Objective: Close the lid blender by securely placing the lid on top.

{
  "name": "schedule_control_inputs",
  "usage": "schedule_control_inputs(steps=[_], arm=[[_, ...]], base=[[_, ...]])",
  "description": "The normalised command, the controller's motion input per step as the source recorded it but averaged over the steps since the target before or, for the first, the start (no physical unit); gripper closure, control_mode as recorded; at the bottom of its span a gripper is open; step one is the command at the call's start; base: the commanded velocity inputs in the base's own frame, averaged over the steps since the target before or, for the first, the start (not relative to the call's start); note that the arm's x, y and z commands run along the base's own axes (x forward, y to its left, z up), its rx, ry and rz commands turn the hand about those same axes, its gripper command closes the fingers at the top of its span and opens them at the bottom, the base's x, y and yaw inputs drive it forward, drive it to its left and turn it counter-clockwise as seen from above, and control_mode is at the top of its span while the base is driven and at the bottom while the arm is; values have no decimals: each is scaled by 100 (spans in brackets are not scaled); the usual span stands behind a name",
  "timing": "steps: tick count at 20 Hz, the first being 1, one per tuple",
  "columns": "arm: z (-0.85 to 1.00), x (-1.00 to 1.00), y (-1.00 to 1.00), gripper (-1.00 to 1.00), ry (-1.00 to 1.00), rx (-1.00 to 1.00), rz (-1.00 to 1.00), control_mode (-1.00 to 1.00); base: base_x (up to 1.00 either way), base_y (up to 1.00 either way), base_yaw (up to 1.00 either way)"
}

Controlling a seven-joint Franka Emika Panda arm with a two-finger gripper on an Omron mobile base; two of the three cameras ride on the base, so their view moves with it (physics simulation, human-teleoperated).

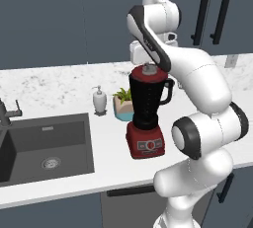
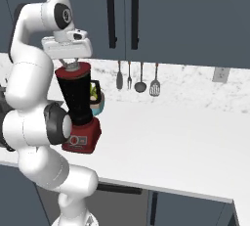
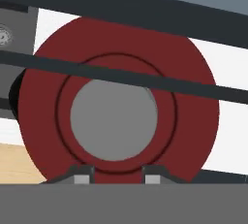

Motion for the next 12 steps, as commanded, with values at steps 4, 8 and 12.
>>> schedule_control_inputs(steps=[4, 8, 12], arm=[[0, -14, -1, 100, 0, 0, 1, -100], [0, -9, 1, 100, 0, 0, 1, -100], [6, 0, 1, 100, -1, 4, 0, -100]], base=[[0, 0, 0], [0, 0, 0], [0, 0, 0]])
